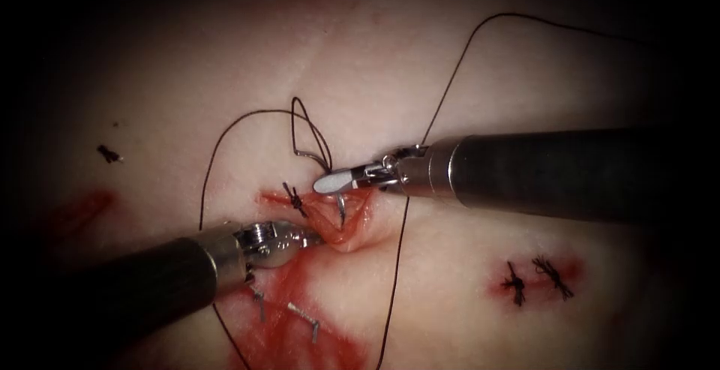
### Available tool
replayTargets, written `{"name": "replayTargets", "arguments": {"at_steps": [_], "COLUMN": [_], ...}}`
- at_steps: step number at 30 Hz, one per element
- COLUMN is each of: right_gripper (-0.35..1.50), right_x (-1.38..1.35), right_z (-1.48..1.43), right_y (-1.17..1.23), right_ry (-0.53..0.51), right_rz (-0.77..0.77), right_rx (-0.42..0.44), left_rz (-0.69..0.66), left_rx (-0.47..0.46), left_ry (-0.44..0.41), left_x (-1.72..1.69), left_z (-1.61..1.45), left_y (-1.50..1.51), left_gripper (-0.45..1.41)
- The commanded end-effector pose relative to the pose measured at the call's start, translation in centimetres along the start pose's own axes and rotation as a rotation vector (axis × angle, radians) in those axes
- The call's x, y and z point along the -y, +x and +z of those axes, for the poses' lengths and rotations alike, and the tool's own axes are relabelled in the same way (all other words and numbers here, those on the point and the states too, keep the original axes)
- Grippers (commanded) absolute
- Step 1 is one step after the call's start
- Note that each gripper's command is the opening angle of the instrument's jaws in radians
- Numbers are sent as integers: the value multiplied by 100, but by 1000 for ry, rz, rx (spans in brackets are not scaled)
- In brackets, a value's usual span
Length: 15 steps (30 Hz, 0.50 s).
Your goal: Wound Closure
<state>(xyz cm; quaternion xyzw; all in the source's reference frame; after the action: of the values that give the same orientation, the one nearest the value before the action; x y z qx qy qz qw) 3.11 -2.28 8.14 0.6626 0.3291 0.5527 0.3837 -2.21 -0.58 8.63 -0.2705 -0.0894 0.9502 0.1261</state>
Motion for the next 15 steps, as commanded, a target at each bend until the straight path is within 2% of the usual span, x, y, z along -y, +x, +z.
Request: {"name": "replayTargets", "arguments": {"at_steps": [1, 9, 15], "right_gripper": [-35, -35, -35], "right_x": [-9, -6, 6], "right_z": [8, 14, 18], "right_y": [-9, -31, -51], "right_ry": [24, 80, 91], "right_rz": [32, 168, 185], "right_rx": [-7, -3, 4], "left_rz": [1, 3, 4], "left_rx": [-2, 0, -1], "left_ry": [-1, 4, 4], "left_x": [1, -1, 1], "left_z": [8, 12, 12], "left_y": [1, 0, -1], "left_gripper": [-1, -1, -1]}}
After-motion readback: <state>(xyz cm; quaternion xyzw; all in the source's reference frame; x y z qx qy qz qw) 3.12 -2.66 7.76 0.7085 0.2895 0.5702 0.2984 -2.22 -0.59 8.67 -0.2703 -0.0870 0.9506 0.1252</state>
